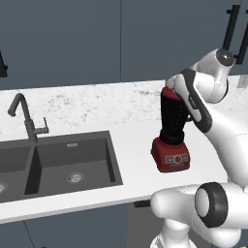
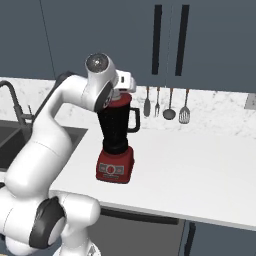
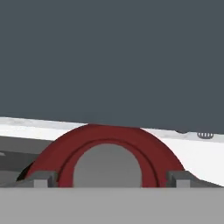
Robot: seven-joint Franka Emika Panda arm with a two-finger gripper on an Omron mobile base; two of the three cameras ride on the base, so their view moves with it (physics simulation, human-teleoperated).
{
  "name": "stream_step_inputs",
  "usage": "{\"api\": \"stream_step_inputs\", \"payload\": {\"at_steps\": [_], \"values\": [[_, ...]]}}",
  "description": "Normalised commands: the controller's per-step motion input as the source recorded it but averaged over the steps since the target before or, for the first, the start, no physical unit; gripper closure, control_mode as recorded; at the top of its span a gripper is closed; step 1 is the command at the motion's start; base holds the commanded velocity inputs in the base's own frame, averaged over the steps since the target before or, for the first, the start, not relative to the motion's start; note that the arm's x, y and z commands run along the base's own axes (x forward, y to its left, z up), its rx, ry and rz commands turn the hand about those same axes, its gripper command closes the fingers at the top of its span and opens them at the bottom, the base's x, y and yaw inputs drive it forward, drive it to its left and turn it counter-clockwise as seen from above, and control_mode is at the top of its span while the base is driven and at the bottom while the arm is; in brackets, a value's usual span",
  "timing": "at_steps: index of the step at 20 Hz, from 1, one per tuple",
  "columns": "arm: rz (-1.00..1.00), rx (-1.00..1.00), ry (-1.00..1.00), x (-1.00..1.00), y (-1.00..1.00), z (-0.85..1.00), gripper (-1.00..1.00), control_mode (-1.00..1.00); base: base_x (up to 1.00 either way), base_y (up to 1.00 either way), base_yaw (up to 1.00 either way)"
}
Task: Close the lid blender by securely placing the lid on top.
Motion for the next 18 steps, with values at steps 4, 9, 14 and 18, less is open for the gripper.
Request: {"api": "stream_step_inputs", "payload": {"at_steps": [4,9,14,18], "values": [[0.0,0.0,-0.12,-0.79,-0.06,0.25,-1.0,-1.0,0.0,0.0,0.0],[0.0,0.05,-0.07,-1.0,-0.3,0.04,-1.0,-1.0,0.0,0.0,0.0],[0.0,0.04,-0.07,-0.92,-0.29,0.0,-1.0,-1.0,0.0,0.0,0.0],[0.0,0.02,-0.01,-0.43,-0.12,0.0,-1.0,-1.0,0.0,0.0,0.0]]}}
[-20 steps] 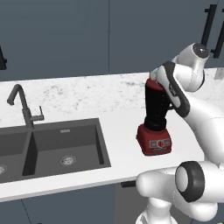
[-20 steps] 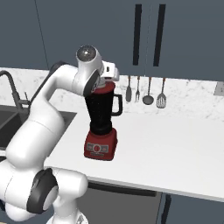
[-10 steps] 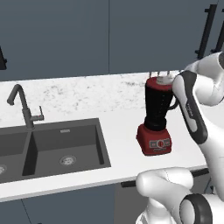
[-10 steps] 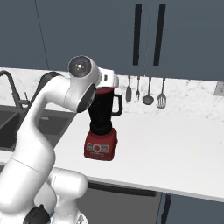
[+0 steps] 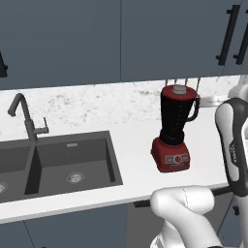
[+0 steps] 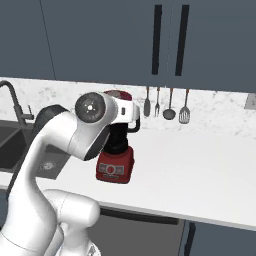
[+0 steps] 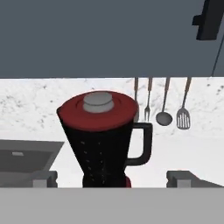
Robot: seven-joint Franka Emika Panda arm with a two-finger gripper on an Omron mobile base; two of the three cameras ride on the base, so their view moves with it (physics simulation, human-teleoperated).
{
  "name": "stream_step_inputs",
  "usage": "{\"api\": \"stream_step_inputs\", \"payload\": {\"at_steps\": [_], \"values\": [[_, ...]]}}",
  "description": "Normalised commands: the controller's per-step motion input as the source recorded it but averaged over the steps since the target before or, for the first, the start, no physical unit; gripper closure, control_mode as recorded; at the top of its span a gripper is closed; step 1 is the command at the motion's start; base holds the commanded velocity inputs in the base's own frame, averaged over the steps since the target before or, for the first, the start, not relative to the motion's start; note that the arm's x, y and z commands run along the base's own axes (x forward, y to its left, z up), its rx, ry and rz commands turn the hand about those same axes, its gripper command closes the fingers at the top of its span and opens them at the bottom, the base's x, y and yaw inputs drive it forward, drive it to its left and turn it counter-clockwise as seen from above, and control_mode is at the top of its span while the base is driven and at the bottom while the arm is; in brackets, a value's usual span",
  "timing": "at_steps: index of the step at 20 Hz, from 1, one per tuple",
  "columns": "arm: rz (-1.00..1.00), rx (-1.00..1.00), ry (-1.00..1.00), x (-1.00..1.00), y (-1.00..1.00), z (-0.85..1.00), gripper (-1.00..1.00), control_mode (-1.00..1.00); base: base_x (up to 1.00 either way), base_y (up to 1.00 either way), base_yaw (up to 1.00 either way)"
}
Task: Close the lid blender by securely placing the lid on top.
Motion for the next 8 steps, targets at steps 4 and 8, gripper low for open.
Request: {"api": "stream_step_inputs", "payload": {"at_steps": [4,8], "values": [[0.0,0.0,-0.02,-0.27,-0.05,0.0,-1.0,-1.0,0.0,0.0,0.0],[0.0,0.0,0.0,-0.08,0.0,0.0,-1.0,-1.0,0.0,0.0,0.0]]}}
